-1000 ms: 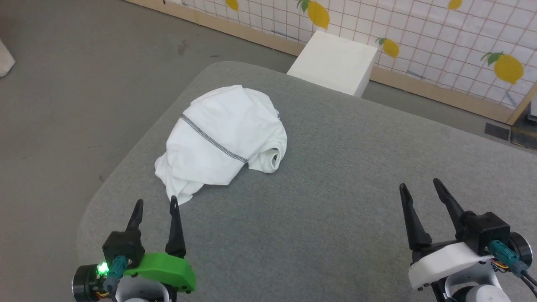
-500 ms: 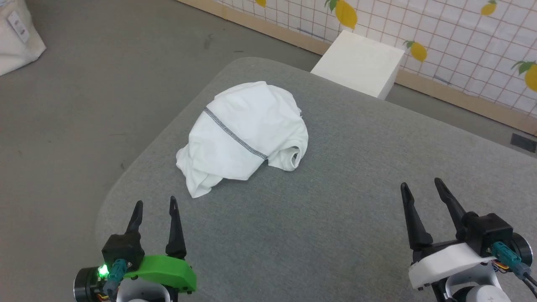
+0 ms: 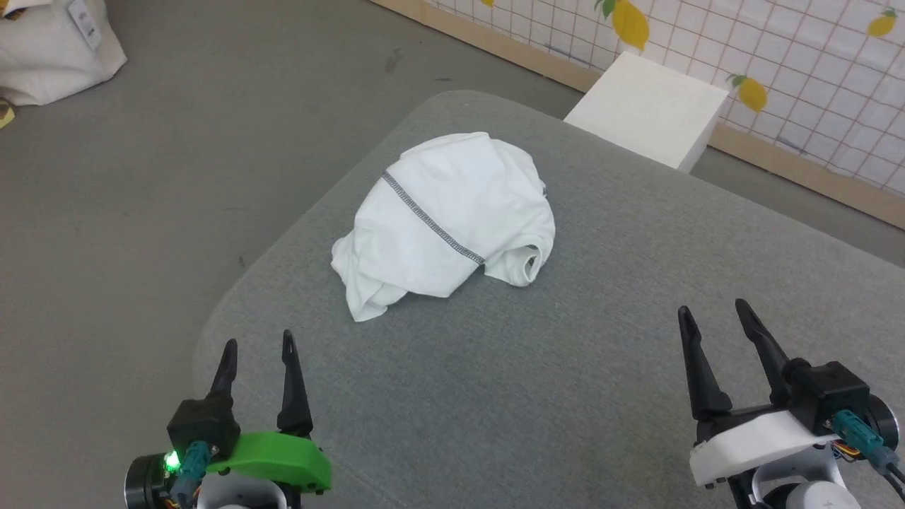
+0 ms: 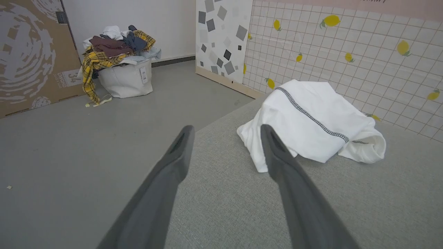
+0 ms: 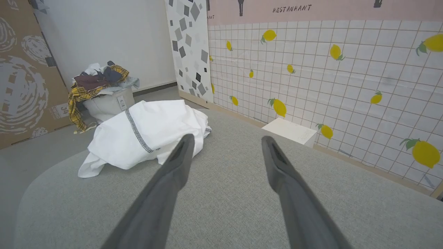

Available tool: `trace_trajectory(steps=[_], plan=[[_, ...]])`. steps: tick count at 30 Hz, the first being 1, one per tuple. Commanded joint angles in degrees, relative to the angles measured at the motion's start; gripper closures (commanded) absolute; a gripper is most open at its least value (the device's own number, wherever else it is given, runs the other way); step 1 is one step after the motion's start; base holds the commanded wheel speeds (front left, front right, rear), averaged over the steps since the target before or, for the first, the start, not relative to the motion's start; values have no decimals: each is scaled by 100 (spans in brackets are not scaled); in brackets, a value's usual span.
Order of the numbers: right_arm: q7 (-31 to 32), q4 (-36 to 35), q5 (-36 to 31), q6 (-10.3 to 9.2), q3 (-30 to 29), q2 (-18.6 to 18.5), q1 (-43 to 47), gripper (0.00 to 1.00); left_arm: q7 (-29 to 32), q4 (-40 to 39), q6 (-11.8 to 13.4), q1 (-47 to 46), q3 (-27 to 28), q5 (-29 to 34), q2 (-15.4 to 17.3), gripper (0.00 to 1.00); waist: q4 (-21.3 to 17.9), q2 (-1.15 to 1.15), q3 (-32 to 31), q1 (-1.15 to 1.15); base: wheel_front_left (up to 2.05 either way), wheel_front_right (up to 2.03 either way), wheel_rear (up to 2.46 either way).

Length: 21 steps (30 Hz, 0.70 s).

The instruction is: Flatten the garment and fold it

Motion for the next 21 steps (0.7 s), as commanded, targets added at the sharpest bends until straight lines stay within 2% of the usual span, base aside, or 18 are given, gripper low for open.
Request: trace_trajectory(steps=[1,6,10,14,21], plan=[[-52,-5,48,-9,-2,7,26,0,-73,25,37,-82,-17,-112,34,0,67,0,30,0,0,0,0],[-3,-115,-12,-9,52,8,-78,0,149,202,-173,-570,-59,-371,140,0,46,0,292,0,0,0,0],[131,-290,-173,-10,175,8,-286,0,441,502,-365,-1412,43,-672,289,0,-218,0,786,0,0,0,0],[257,-480,-324,-10,260,8,-530,0,826,968,-585,-2354,157,-997,473,0,-640,0,1445,0,0,0,0],[376,-705,-534,-10,411,0,-1111,0,1694,1683,-1031,-3728,533,-1610,1054,0,-1640,0,2667,0,0,0,0]])
